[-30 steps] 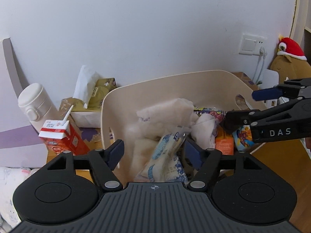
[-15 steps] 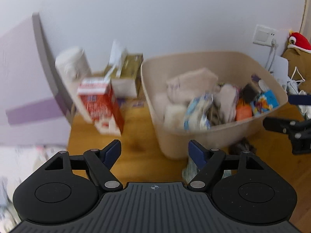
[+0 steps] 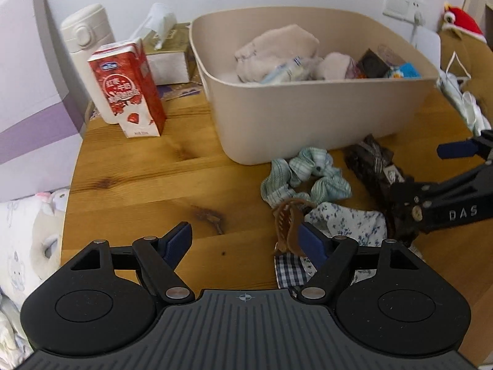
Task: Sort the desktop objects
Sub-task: 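Grasp the brown hair clip with the left tool while the right tool grasps the brown plaid bow item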
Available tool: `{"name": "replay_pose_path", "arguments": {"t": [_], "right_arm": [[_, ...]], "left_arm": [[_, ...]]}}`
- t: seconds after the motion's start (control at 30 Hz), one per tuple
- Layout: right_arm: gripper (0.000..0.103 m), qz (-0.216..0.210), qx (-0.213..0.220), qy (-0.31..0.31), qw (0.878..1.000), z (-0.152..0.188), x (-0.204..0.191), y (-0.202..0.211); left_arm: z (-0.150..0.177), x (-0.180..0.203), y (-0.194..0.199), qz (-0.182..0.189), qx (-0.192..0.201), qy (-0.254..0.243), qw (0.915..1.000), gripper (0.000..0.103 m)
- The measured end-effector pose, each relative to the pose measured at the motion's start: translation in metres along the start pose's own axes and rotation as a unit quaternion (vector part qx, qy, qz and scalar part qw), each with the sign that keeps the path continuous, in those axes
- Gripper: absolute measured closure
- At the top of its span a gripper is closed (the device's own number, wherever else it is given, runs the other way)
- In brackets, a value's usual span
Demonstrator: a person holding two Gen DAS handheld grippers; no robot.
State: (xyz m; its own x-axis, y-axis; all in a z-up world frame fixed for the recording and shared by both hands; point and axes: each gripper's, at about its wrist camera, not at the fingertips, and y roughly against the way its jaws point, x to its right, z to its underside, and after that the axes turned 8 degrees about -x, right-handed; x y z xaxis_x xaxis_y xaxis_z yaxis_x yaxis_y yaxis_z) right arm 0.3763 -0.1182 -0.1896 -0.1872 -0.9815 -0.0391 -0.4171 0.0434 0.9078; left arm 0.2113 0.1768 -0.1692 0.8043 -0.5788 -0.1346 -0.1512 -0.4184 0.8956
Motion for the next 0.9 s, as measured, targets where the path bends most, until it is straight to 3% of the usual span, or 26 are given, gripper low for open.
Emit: {"name": "replay_pose_path", "arguments": {"t": [0.27, 0.4, 0.9], "right_arm": [[0.0, -0.005, -0.009, -0.009, 1.0, -0.002, 0.004, -0.008], [0.002, -0.012, -0.007, -0.006, 1.0, -0.005, 0.003, -0.014], [0.05, -0.036, -0.048, 0.001, 0.998, -0.007, 0.001, -0.035]], "left_arm": [[-0.01, 0.002, -0.017, 0.022, -0.018, 0.008, 0.9996, 0.026], [-0.013, 0.006, -0.025, 0.03, -0.027, 0.007, 0.9992, 0.035], [-0.017, 0.004, -0.048, 0.081, -0.047, 0.021, 0.9954, 0.067]]}}
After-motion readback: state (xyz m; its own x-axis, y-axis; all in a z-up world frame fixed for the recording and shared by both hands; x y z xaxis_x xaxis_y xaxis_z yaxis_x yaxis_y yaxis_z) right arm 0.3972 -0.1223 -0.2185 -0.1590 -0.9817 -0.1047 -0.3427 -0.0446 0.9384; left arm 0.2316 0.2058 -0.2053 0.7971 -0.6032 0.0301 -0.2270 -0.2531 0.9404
